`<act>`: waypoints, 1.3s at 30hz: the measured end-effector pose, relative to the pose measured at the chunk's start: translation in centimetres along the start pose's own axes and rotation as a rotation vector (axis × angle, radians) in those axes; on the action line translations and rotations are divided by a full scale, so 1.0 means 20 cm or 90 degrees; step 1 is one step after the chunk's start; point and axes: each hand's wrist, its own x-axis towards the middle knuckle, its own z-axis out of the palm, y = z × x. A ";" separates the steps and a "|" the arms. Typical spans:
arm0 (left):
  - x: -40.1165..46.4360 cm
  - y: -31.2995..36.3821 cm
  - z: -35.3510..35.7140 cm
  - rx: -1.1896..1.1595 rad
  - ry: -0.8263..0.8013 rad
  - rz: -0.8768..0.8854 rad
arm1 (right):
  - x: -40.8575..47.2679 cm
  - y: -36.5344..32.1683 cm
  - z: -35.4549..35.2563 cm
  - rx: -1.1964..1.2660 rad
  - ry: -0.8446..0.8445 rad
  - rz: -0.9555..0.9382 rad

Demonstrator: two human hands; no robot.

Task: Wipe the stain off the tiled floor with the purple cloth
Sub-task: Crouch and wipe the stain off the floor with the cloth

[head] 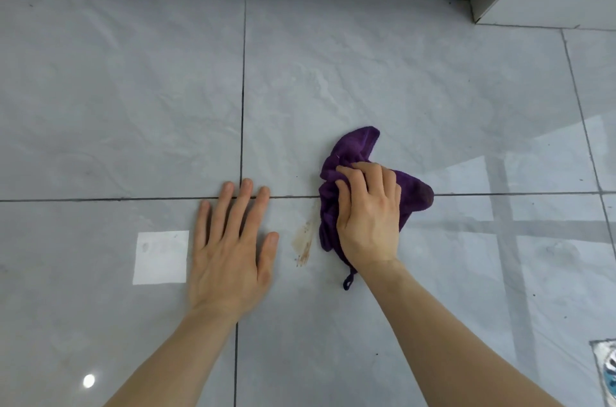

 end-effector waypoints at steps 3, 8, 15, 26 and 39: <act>0.00 0.00 0.00 0.004 -0.002 0.001 | 0.03 -0.05 -0.08 0.110 0.043 0.136; 0.00 0.00 0.01 0.002 0.000 0.000 | -0.11 -0.15 -0.24 0.247 0.092 0.271; 0.00 0.00 -0.01 -0.013 -0.004 0.006 | -0.51 -0.21 -0.14 0.106 -0.040 0.011; 0.00 0.01 0.00 -0.016 0.017 -0.001 | -0.20 -0.06 0.11 -0.117 -0.177 -0.285; 0.00 0.00 0.02 -0.020 0.008 -0.005 | 0.25 0.07 0.12 -0.153 -0.064 -0.102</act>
